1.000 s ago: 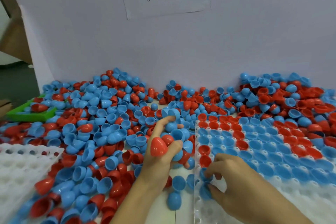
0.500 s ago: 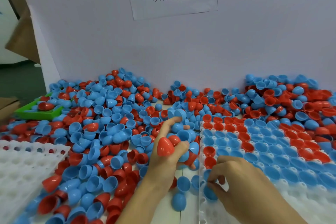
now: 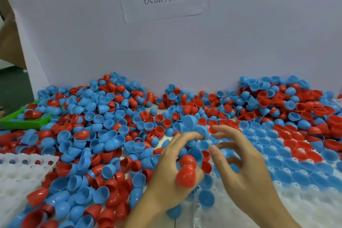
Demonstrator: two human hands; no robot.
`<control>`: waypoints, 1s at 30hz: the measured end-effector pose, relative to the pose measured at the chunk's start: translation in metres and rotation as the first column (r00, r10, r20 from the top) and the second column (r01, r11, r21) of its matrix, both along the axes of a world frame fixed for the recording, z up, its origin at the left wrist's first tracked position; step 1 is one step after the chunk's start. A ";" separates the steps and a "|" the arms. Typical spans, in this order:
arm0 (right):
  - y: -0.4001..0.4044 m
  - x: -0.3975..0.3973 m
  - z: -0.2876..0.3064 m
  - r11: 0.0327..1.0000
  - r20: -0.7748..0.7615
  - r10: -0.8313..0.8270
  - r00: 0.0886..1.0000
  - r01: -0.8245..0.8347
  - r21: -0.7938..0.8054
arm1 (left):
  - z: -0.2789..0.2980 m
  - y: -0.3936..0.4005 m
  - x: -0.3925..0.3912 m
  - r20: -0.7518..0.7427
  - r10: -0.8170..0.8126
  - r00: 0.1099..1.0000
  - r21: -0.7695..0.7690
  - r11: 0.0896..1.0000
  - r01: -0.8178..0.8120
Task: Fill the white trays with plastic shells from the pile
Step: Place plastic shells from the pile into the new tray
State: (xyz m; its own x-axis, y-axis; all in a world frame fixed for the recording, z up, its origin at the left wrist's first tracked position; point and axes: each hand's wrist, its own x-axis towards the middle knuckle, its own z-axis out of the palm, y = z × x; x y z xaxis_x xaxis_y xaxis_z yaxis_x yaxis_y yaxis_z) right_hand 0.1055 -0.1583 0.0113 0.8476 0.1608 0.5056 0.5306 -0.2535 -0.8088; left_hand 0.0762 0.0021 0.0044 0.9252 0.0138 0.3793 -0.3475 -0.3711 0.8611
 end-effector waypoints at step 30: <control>-0.001 0.003 -0.002 0.987 -0.183 0.022 0.983 0.008 0.160 | -0.006 -0.008 0.002 -0.102 0.020 0.995 -0.468 0.881 -0.066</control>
